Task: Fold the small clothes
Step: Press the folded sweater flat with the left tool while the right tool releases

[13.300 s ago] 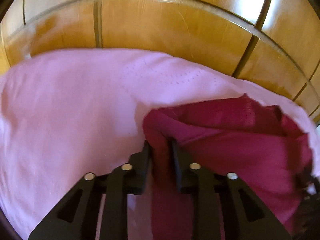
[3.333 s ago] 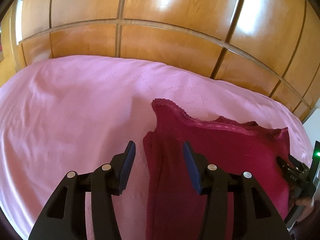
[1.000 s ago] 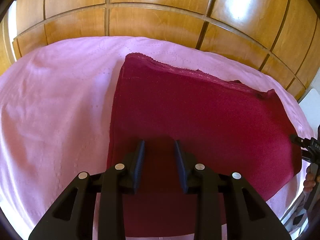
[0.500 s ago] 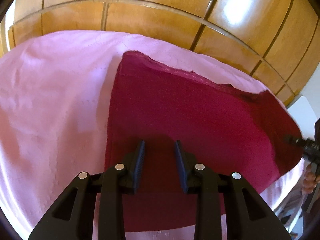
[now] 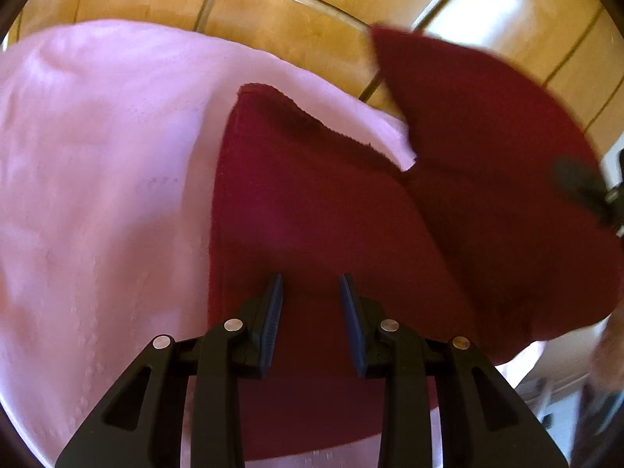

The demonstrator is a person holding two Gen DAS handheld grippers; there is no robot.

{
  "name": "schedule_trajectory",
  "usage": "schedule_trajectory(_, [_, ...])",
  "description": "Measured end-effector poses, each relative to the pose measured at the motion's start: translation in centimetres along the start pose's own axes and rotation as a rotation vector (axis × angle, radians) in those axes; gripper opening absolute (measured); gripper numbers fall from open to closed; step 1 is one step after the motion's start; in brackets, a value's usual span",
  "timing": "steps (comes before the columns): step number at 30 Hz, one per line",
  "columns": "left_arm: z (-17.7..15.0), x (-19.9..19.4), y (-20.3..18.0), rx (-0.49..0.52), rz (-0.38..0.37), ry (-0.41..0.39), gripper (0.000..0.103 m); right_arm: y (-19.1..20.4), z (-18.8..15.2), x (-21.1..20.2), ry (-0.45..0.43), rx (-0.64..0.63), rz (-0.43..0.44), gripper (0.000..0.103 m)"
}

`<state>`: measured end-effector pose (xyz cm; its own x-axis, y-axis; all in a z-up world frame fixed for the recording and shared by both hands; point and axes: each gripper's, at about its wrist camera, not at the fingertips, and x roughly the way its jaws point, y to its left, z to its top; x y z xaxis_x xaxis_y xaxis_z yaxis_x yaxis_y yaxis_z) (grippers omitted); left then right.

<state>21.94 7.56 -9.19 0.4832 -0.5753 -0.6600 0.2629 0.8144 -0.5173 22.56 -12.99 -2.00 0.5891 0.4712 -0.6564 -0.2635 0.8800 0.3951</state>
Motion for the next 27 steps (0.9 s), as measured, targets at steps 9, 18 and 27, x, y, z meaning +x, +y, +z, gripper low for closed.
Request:
schedule_trajectory(9, [0.4, -4.7, 4.0, -0.142, -0.059, -0.049, 0.030, 3.1, -3.3, 7.1, 0.156, -0.144, -0.021, 0.033])
schedule_trajectory(18, [2.2, -7.3, 3.6, -0.195, -0.208, -0.062, 0.043, 0.5, -5.8, -1.4, 0.063, -0.161, 0.186, 0.058])
schedule_trajectory(27, [3.3, -4.9, 1.0, -0.179, -0.285, 0.051, 0.059, -4.0, -12.2, -5.0, 0.063, -0.213, -0.105, 0.062])
